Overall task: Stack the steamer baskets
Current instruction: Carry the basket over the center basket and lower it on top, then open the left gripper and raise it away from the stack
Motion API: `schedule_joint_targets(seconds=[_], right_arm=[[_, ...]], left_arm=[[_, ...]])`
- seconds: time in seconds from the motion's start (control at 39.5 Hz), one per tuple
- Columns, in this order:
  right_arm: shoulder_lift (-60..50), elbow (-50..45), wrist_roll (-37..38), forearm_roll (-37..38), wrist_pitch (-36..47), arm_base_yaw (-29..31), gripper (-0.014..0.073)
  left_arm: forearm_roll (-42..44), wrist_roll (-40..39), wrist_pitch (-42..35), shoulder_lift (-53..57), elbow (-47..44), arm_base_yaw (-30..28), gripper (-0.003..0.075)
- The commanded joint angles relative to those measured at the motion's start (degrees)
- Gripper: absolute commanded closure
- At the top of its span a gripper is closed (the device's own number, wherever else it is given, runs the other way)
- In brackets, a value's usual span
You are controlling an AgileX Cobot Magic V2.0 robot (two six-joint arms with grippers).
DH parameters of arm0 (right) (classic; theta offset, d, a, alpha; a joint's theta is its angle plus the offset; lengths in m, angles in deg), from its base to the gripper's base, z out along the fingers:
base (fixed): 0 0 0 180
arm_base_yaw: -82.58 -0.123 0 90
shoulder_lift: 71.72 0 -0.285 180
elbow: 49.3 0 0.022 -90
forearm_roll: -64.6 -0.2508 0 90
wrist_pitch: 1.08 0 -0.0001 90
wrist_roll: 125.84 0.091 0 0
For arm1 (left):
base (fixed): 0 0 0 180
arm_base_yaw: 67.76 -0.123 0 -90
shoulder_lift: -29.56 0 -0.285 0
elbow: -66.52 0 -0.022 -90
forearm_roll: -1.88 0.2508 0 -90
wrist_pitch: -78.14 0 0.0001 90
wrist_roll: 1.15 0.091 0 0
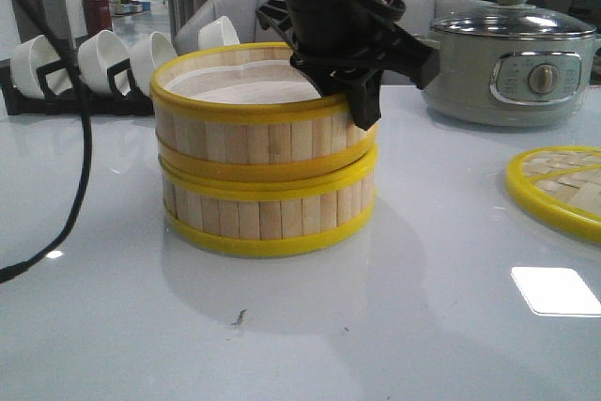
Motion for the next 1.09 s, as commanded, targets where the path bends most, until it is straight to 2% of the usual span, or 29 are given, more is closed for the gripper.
schedule_joint_targets(seconds=[0.0, 0.56, 0.66, 0.89, 1.06], right_arm=[[0.1, 2.3, -0.4, 0.3, 4.8, 0.0, 0.0151], [0.1, 2.3, -0.4, 0.3, 5.1, 0.0, 0.0151], [0.1, 2.3, -0.4, 0.3, 5.2, 0.0, 0.0151], [0.1, 2.3, -0.4, 0.3, 5.2, 0.0, 0.0151], [0.1, 2.3, -0.4, 0.3, 5.2, 0.0, 0.0151]], left_arm=[[0.7, 0.1, -3.7, 3.8, 1.8, -0.2, 0.0632], [-0.3, 0.1, -3.6, 3.8, 1.8, -0.2, 0.0629], [-0.3, 0.1, -3.6, 3.8, 1.8, -0.2, 0.0579], [-0.3, 0.1, -3.6, 3.8, 1.8, -0.2, 0.0407], [0.1, 0.1, -3.6, 3.8, 1.8, -0.2, 0.039]])
